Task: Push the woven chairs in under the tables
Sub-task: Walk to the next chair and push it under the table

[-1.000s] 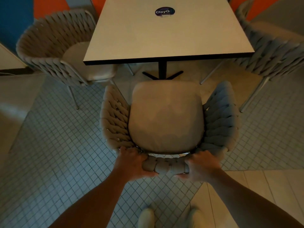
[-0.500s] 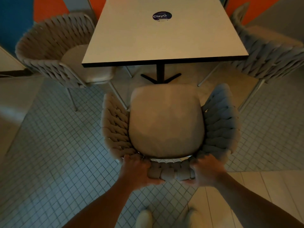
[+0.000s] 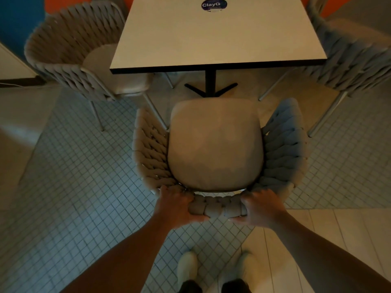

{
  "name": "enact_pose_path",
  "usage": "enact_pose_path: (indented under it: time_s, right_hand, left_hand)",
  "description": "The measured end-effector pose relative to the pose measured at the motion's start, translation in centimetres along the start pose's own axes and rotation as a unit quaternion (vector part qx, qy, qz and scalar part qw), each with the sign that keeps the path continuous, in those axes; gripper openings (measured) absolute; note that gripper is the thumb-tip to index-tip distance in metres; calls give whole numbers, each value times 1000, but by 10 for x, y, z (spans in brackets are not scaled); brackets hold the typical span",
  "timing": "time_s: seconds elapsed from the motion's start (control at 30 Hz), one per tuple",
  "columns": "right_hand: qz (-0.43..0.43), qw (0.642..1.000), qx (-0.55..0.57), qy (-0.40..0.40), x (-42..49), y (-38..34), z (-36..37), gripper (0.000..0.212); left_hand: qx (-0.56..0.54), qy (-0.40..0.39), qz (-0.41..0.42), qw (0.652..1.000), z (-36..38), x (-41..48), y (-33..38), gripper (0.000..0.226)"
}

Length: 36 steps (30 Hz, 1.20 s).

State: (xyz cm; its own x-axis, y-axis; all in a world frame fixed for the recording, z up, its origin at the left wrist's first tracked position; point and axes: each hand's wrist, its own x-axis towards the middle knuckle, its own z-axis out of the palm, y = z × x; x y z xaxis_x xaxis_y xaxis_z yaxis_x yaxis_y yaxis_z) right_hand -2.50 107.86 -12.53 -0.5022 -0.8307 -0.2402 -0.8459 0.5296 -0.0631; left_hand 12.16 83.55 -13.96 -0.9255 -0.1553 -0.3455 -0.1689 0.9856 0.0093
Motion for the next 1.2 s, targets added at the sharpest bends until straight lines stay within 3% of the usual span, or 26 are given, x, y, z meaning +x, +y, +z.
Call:
enact_pose_path:
  time_s: [0.1, 0.23, 0.43, 0.67, 0.77, 1.1, 1.2]
  right_hand:
    - [37, 996, 31, -73, 1, -3, -4, 78]
    - [58, 979, 46, -188, -5, -15, -34, 50]
    - [93, 954, 110, -262, -21, -46, -102, 33]
    - [118, 947, 192, -227, -37, -73, -138, 40]
    - [125, 951, 184, -217, -40, -77, -141, 49]
    - [184, 939, 228, -181, -45, -81, -142, 48]
    - [204, 930, 263, -156, -54, -79, -138, 49]
  left_hand:
    - [-7, -16, 6, 1000, -5, -2, 0, 111]
    - [-41, -92, 33, 994, -37, -19, 3, 100]
    - [-170, -228, -31, 958, -99, -57, 6, 84]
    - [-225, -234, -48, 945, -144, -88, 6, 54]
    - [-219, -234, -64, 945, -149, -93, 3, 59]
    - [-225, -224, -34, 948, -162, -76, -9, 49]
    - [-230, -233, -16, 945, -168, -65, -1, 58]
